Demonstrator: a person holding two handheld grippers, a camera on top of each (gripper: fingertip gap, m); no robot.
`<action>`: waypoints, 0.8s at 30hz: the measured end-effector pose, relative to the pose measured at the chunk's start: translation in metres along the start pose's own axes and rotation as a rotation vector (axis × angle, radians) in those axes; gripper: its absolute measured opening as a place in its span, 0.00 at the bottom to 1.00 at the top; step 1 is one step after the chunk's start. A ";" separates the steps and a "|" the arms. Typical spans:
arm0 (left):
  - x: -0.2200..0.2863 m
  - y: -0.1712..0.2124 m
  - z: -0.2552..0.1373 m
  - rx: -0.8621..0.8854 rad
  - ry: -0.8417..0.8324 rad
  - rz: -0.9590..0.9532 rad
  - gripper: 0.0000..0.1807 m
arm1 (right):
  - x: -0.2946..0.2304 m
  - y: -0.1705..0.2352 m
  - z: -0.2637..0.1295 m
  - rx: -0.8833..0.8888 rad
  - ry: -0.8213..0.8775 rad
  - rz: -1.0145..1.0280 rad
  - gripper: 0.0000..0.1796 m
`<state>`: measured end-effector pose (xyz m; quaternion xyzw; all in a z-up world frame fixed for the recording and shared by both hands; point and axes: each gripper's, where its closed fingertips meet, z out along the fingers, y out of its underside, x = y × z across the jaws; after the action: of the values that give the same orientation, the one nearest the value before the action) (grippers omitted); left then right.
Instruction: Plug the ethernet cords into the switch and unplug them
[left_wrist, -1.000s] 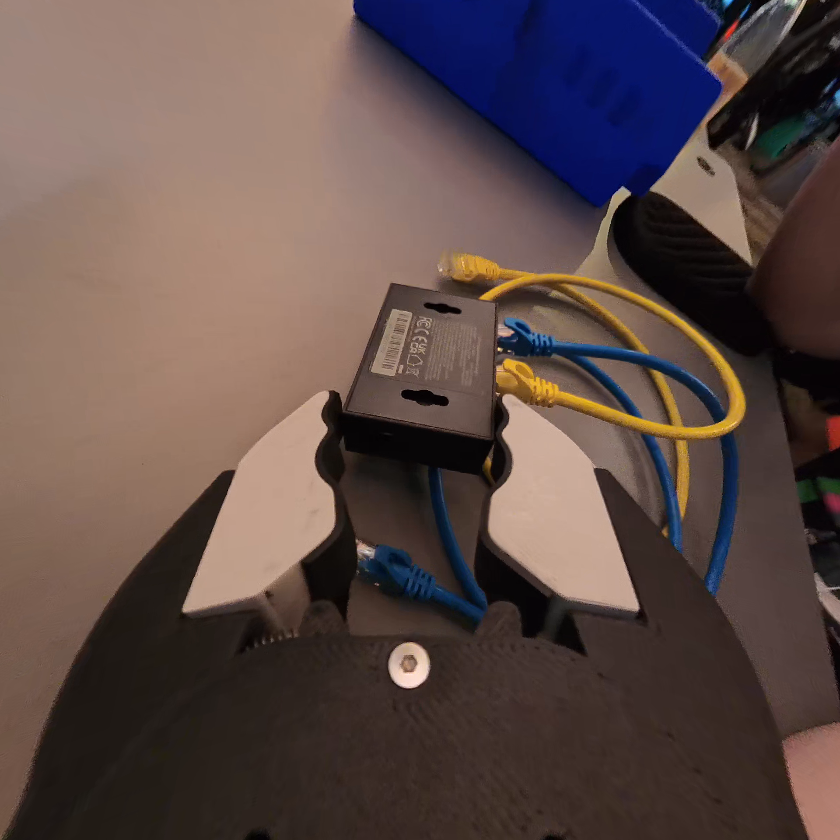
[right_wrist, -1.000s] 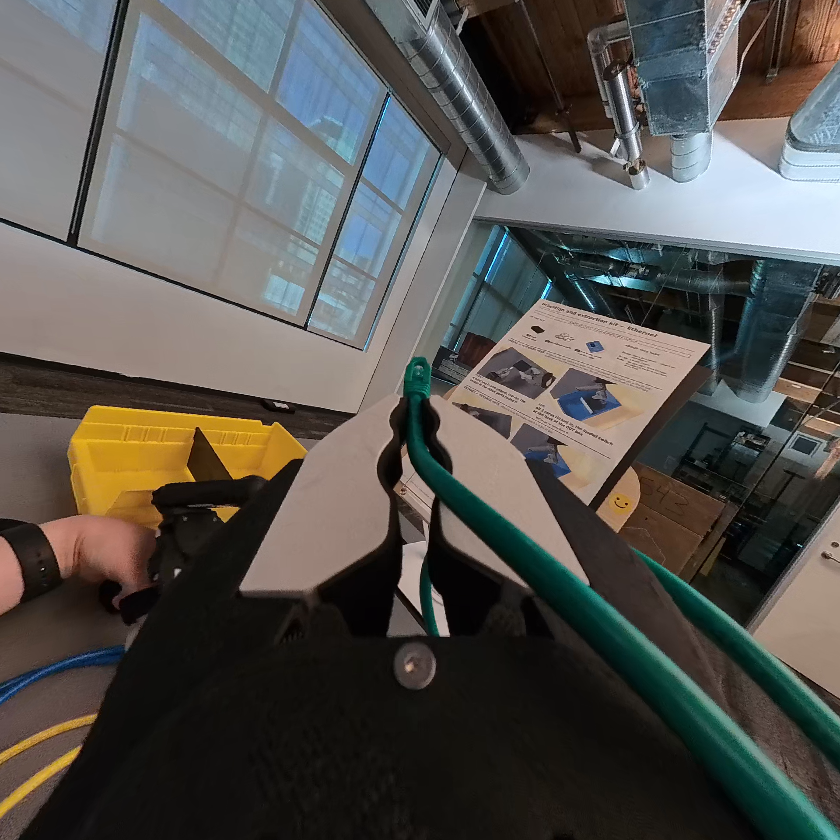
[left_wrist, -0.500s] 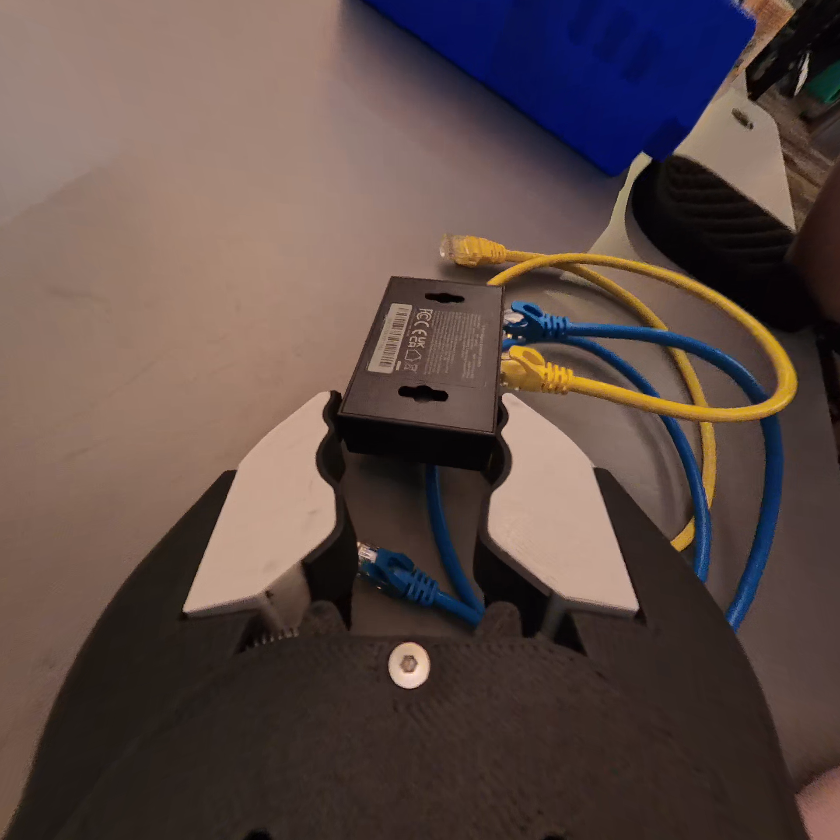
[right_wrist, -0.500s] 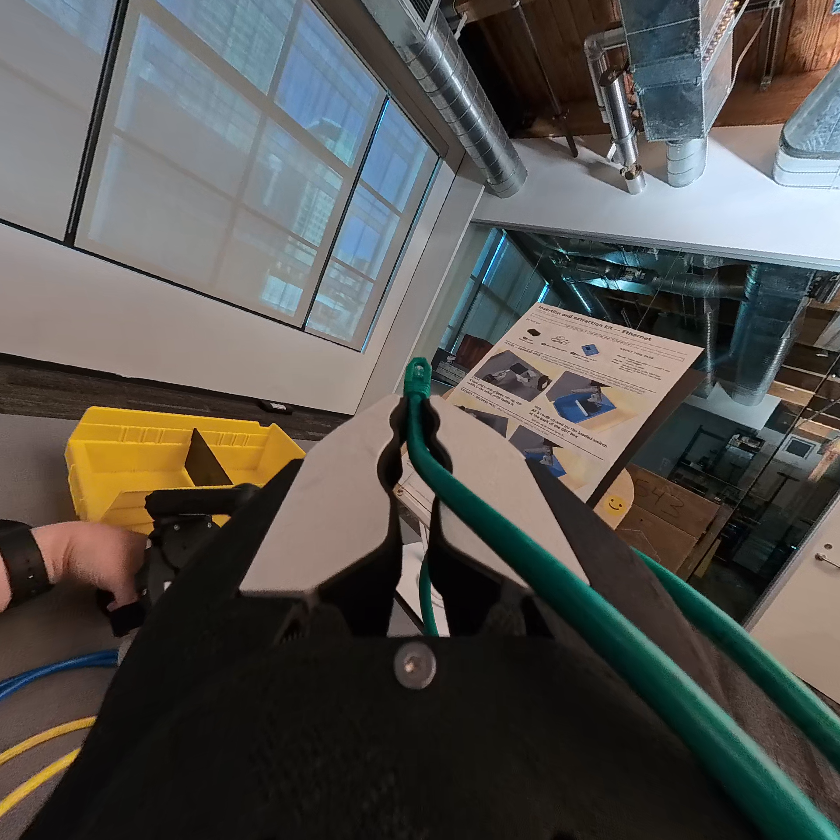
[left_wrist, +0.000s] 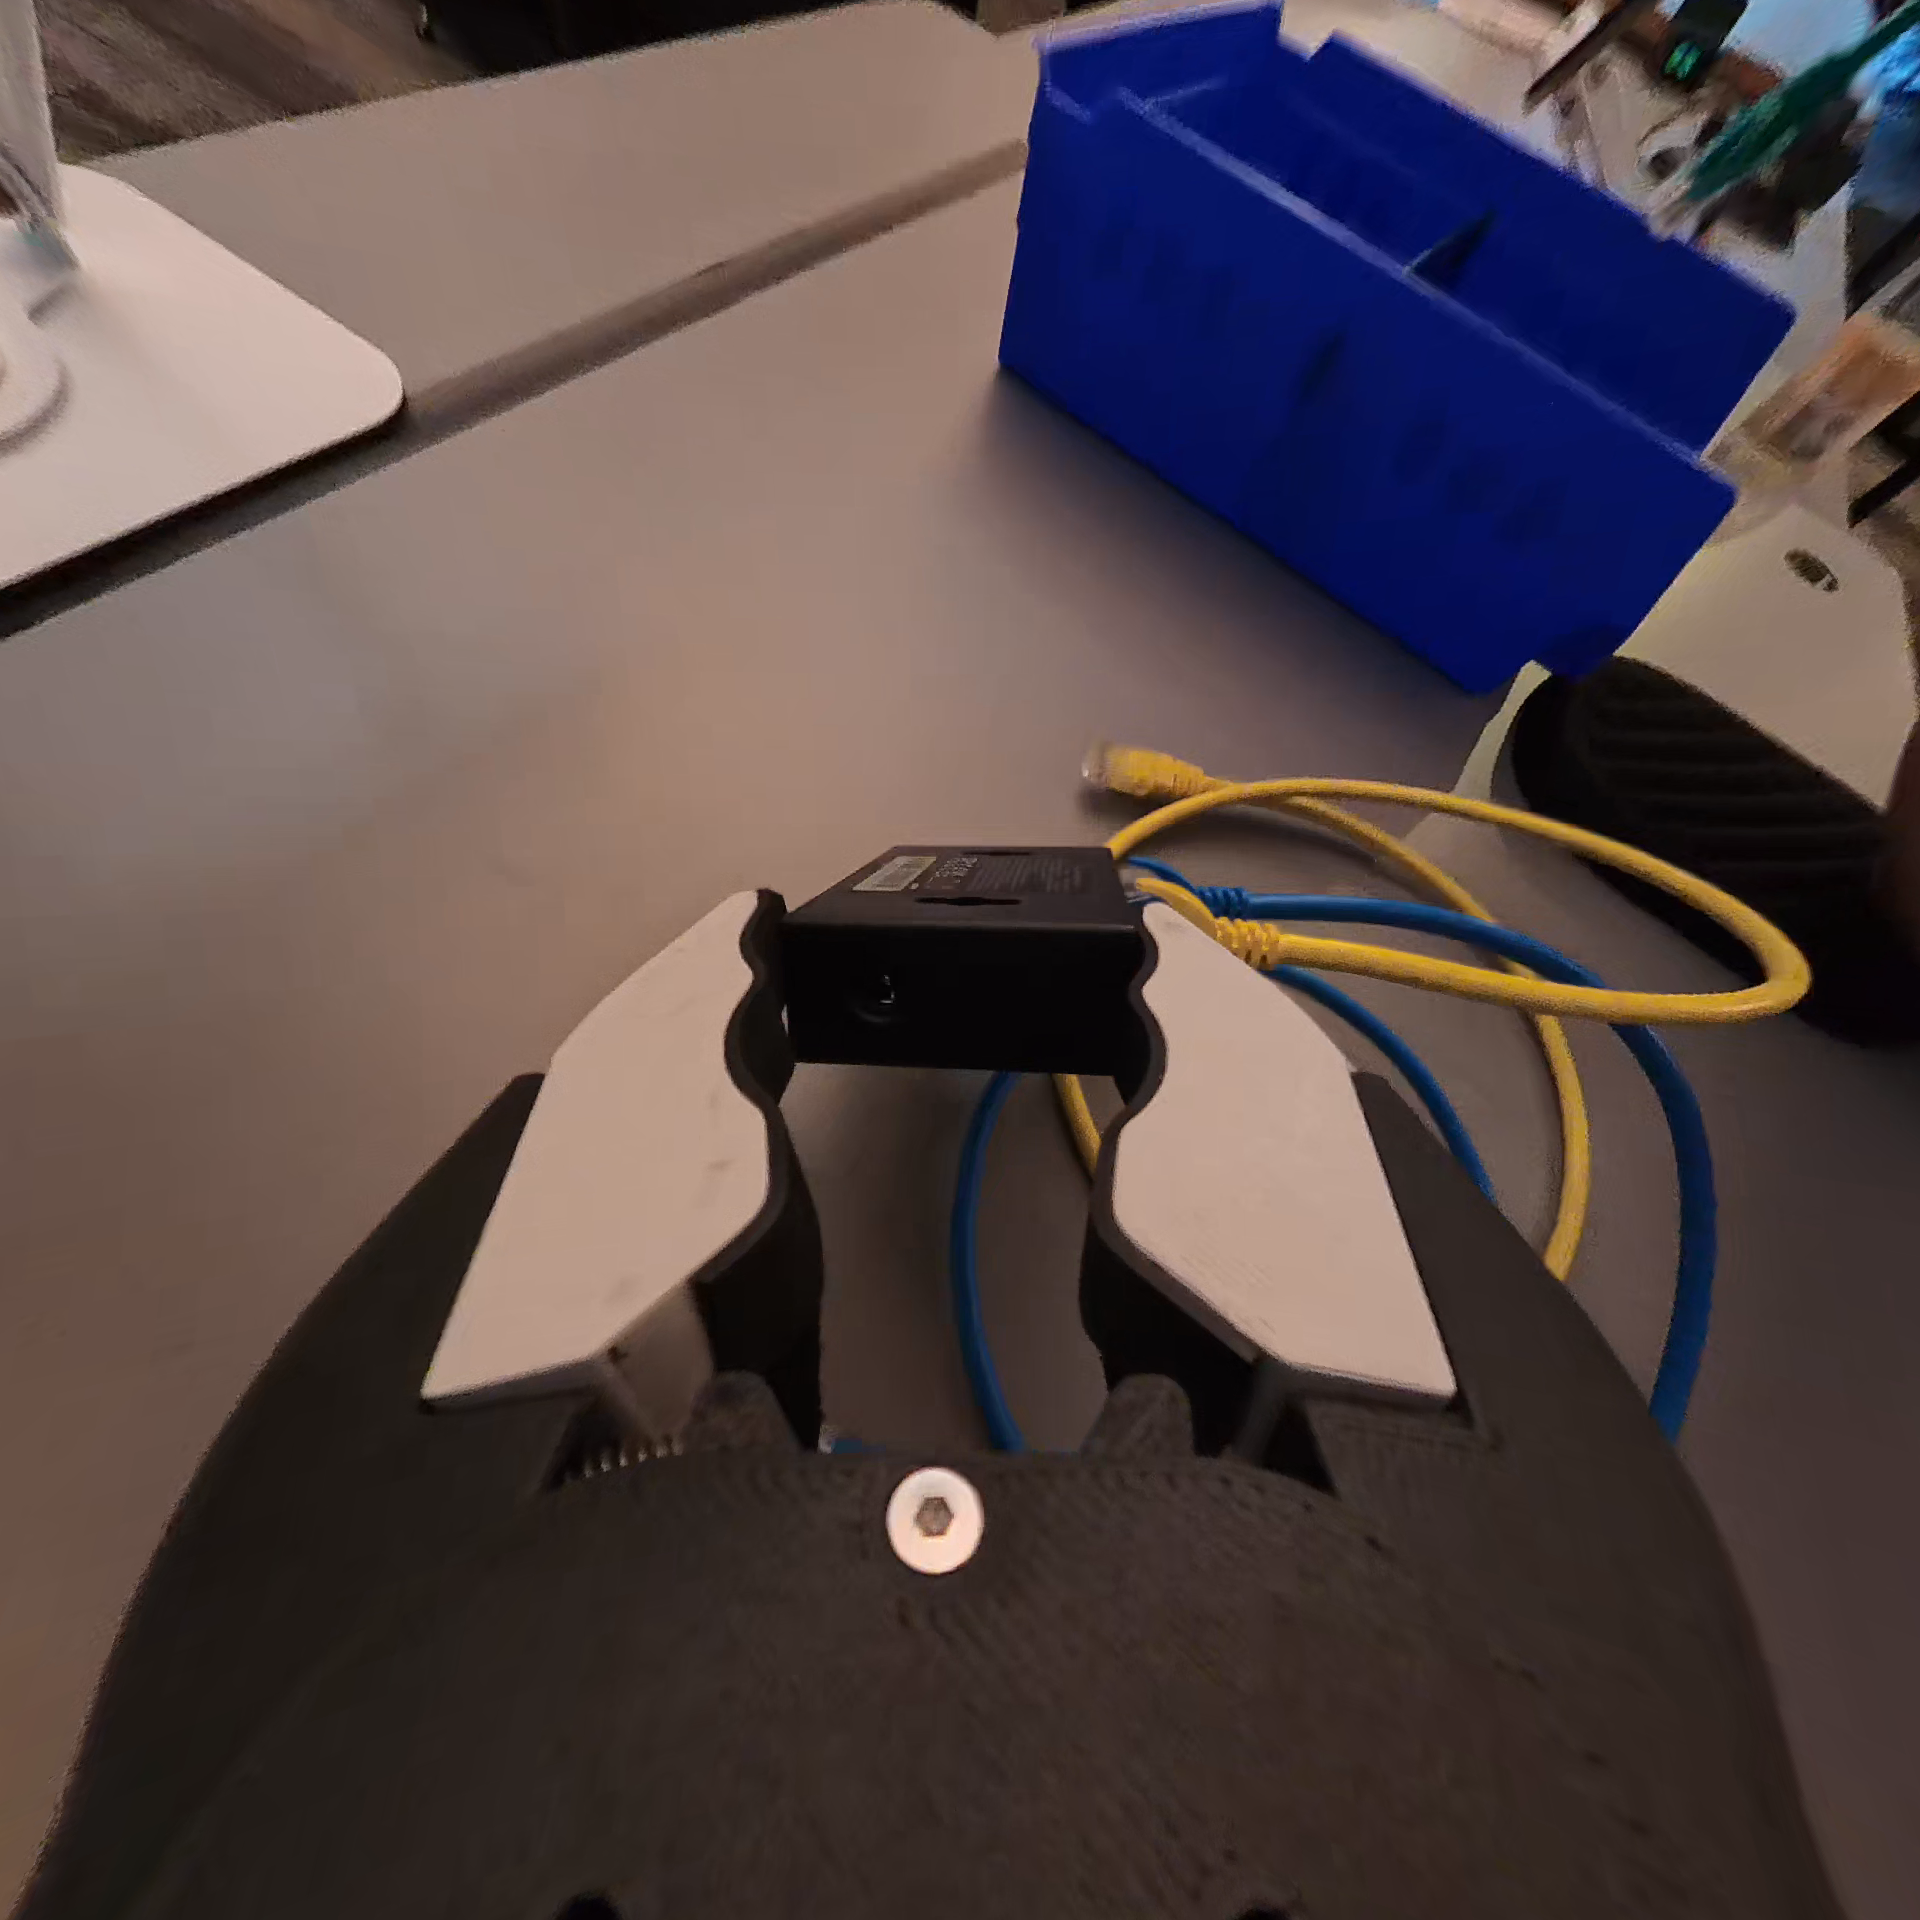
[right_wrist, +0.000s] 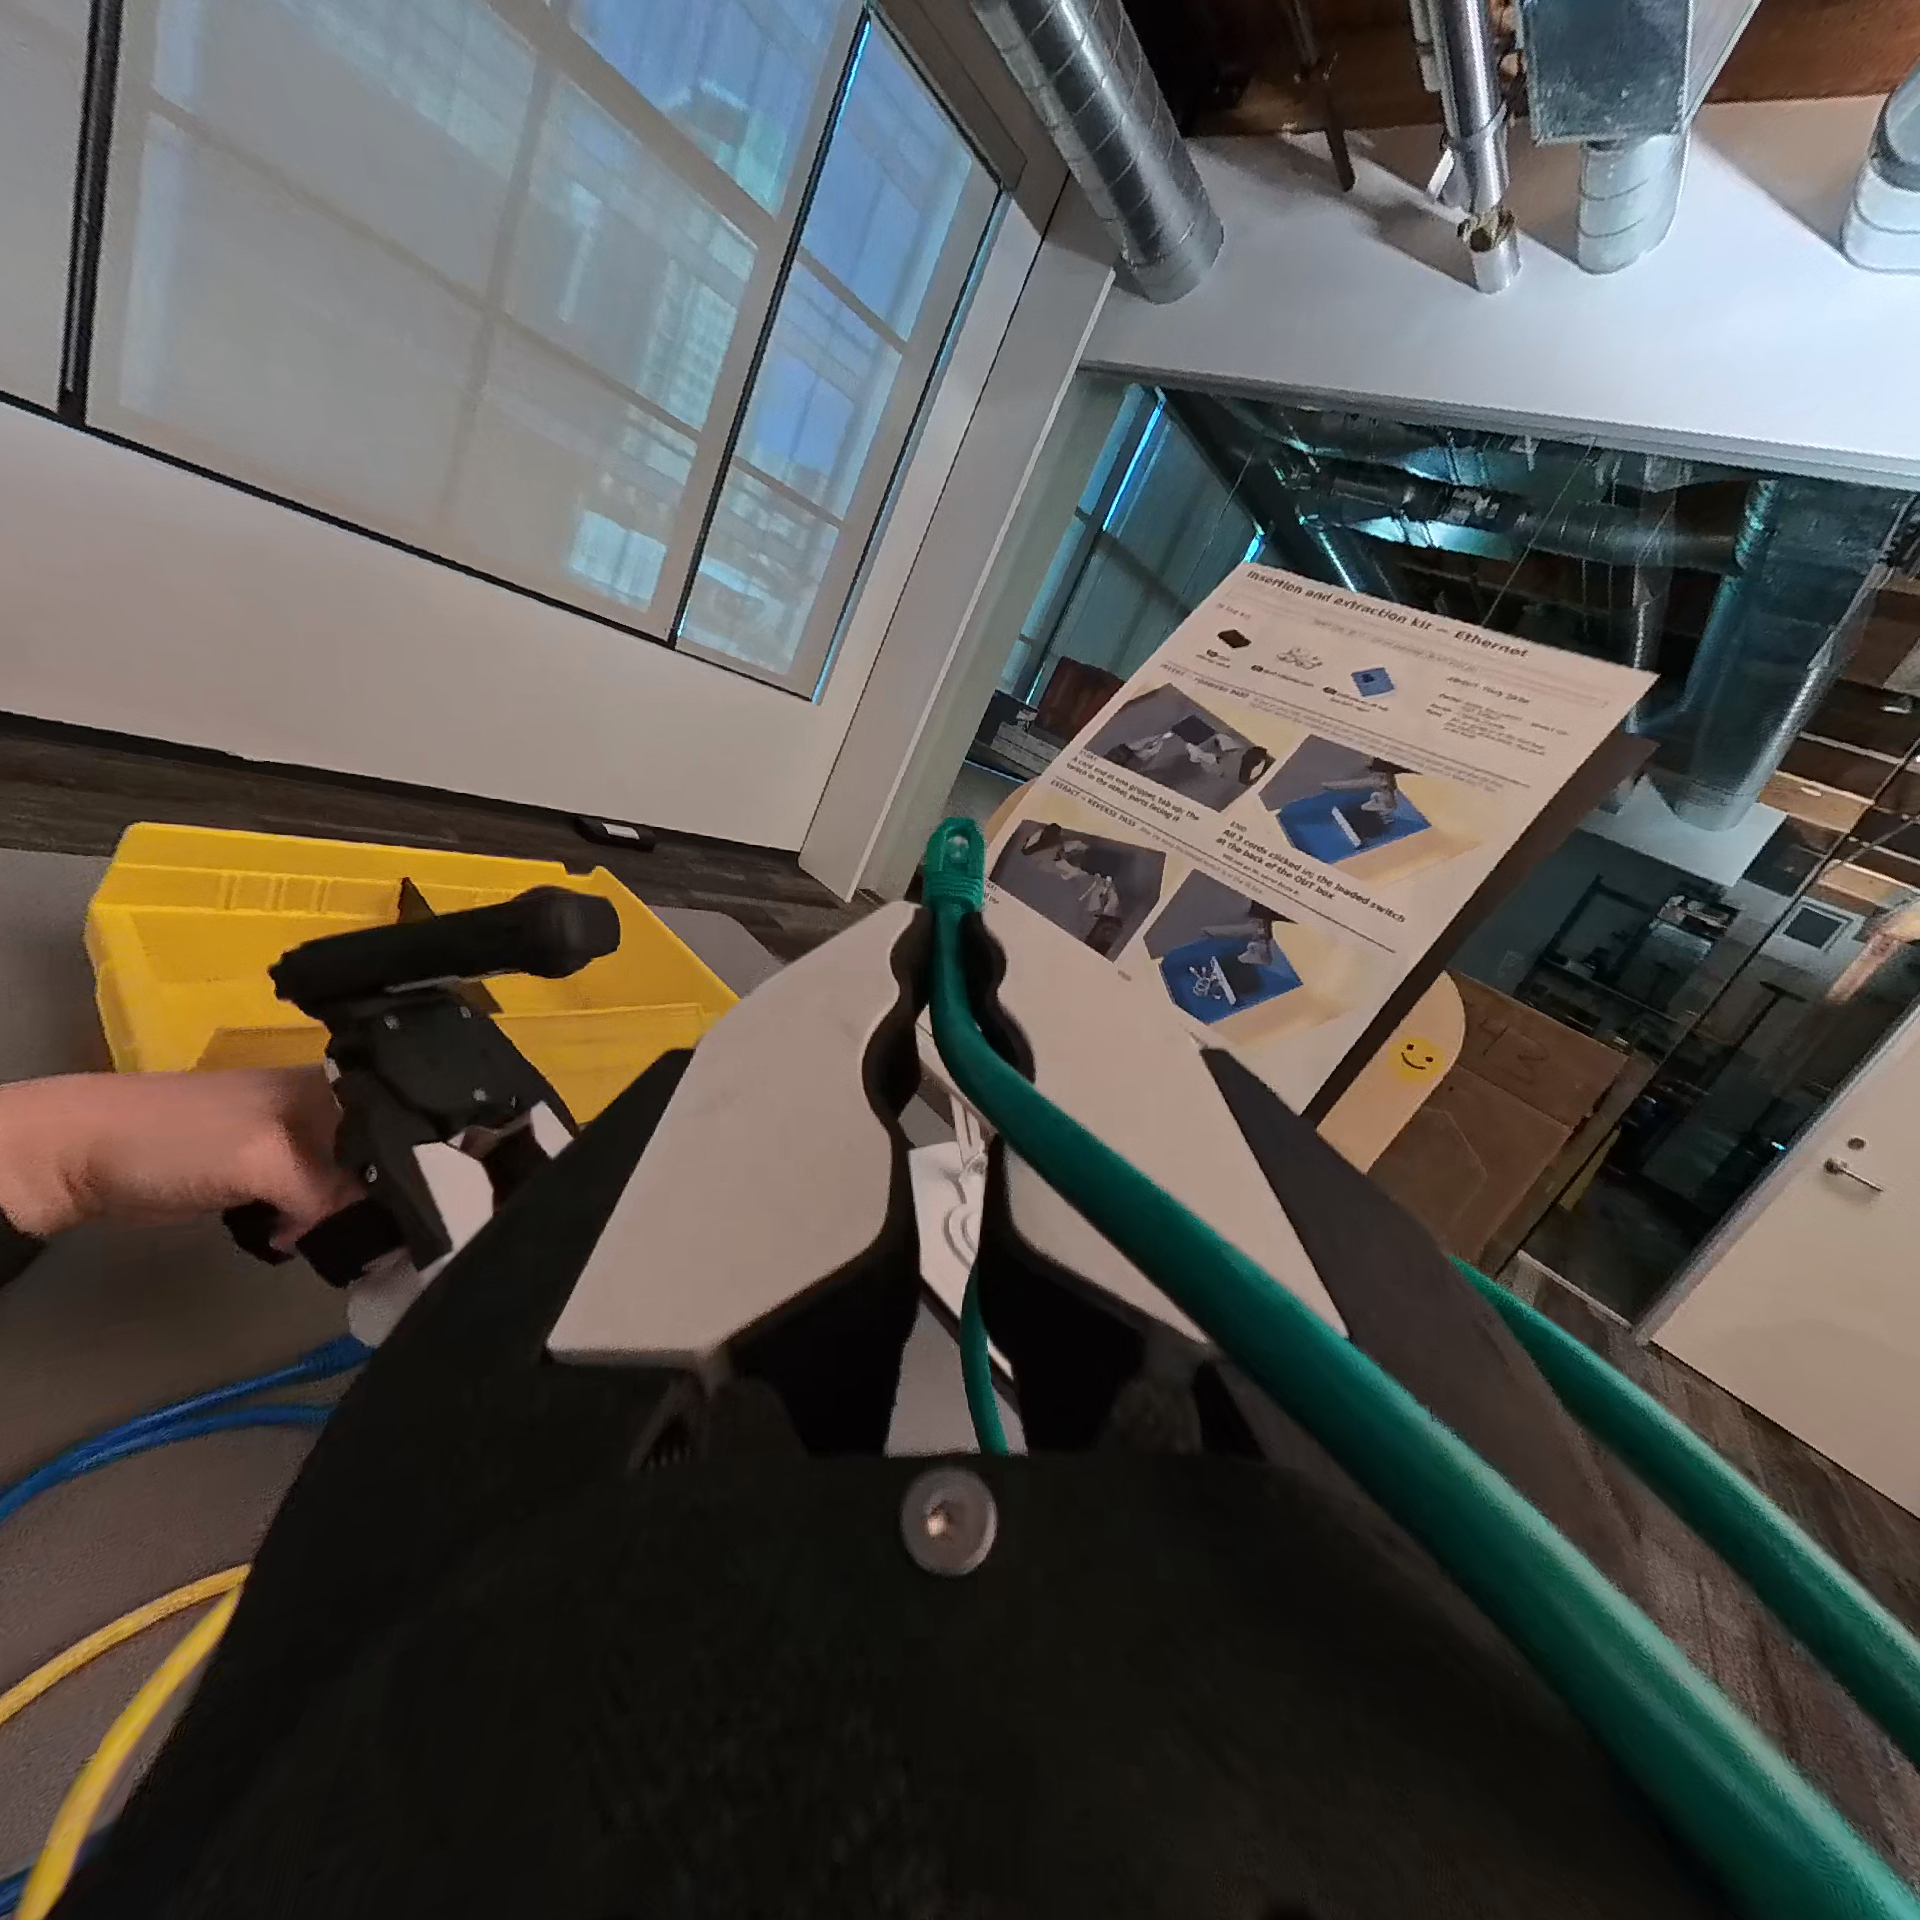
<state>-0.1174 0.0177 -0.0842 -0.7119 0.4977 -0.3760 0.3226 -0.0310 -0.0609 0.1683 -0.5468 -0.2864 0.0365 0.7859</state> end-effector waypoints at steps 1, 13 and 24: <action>-0.001 0.006 0.001 -0.044 -0.020 0.011 0.33 | 0.001 0.002 0.001 -0.003 0.001 0.004 0.04; 0.022 0.048 0.008 -0.173 -0.037 0.097 0.34 | 0.007 0.005 -0.001 -0.003 0.011 0.019 0.04; 0.027 0.064 0.034 -0.208 -0.026 0.192 0.35 | 0.009 0.006 -0.002 -0.007 0.011 0.022 0.04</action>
<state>-0.1121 -0.0244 -0.1495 -0.6955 0.5955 -0.2805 0.2879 -0.0211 -0.0570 0.1660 -0.5527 -0.2762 0.0413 0.7852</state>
